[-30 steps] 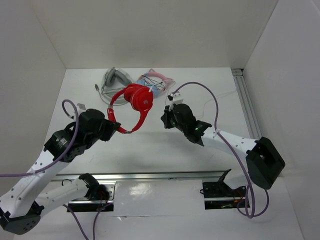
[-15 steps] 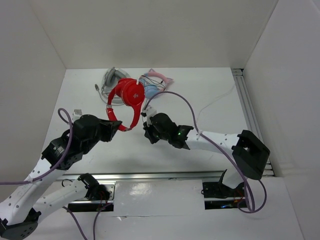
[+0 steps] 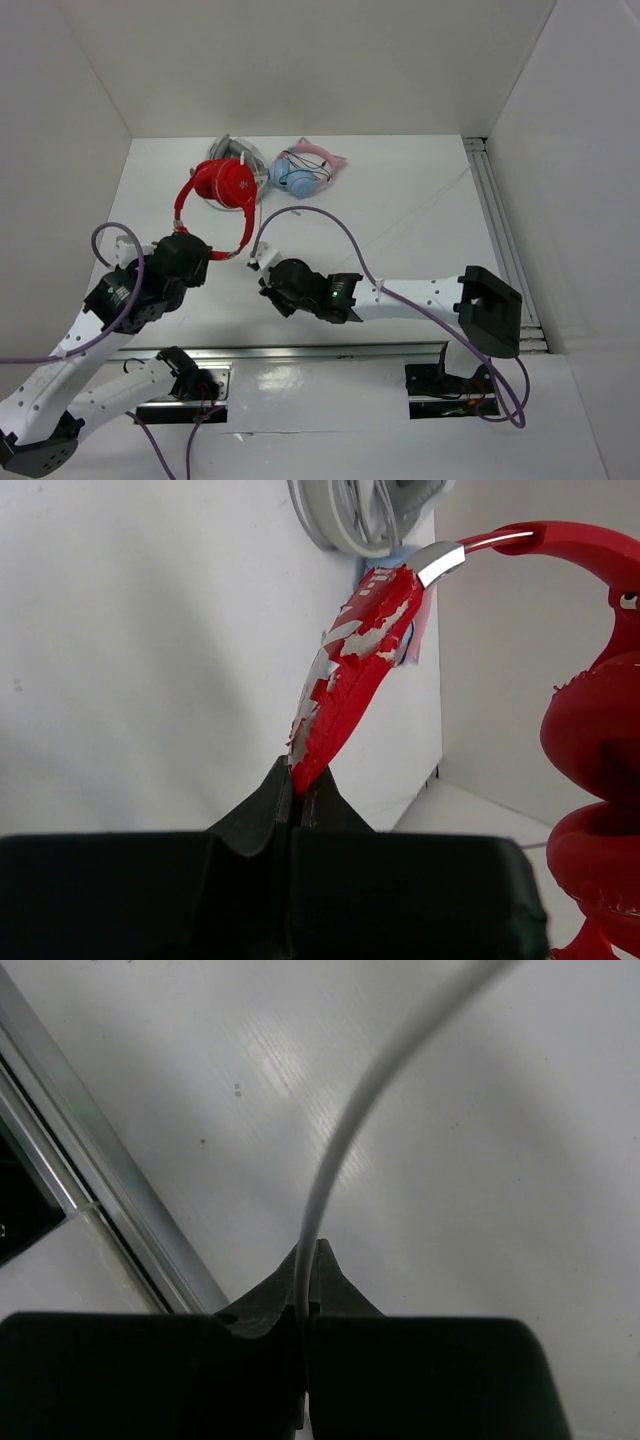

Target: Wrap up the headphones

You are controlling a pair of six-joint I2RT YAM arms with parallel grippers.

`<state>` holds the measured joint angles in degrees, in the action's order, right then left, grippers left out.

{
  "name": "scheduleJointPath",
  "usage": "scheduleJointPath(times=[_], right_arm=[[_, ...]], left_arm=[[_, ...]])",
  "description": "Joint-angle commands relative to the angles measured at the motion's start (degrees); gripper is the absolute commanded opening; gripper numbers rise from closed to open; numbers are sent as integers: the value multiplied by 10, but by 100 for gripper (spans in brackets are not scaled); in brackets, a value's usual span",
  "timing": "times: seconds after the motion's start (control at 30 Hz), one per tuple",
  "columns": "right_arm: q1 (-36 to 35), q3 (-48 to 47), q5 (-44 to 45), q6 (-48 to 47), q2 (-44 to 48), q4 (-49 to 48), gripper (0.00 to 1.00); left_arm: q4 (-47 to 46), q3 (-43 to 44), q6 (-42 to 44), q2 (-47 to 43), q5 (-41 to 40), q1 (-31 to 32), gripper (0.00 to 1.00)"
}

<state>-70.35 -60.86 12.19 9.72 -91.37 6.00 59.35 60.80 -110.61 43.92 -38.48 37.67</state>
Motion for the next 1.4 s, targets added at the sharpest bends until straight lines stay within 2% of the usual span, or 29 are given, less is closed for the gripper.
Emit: scheduleJointPath(times=[0.0, 0.2, 0.4, 0.5, 0.73, 0.9, 1.07, 1.17, 1.37], right_arm=[[-19, -37, -2, -24, -17, 18, 0], [-24, 1, -121, -79, 2, -44, 0], [-51, 31, -153, -129, 36, -95, 0], [-59, 26, -160, -150, 44, -95, 0], [-75, -39, -198, -196, 22, -25, 0], [-75, -65, -246, -215, 15, -2, 0], [-75, -65, -267, -240, 49, 24, 0], [-75, -59, -274, -247, 83, 46, 0], [-75, -25, -263, -247, 177, 68, 0]], left_arm=[[2, 44, -74, 13, -73, -1, 0], [13, 50, -74, 38, -97, -1, 0], [23, 50, -80, 57, -108, -1, 0], [23, 49, -80, 64, -108, -1, 0], [31, 55, -73, 92, -108, -1, 0], [44, 105, 36, 142, -125, -1, 0], [87, 127, 70, 199, -125, -1, 0], [38, 99, 164, 199, -113, -1, 0], [14, 43, 208, 173, -107, 4, 0]])
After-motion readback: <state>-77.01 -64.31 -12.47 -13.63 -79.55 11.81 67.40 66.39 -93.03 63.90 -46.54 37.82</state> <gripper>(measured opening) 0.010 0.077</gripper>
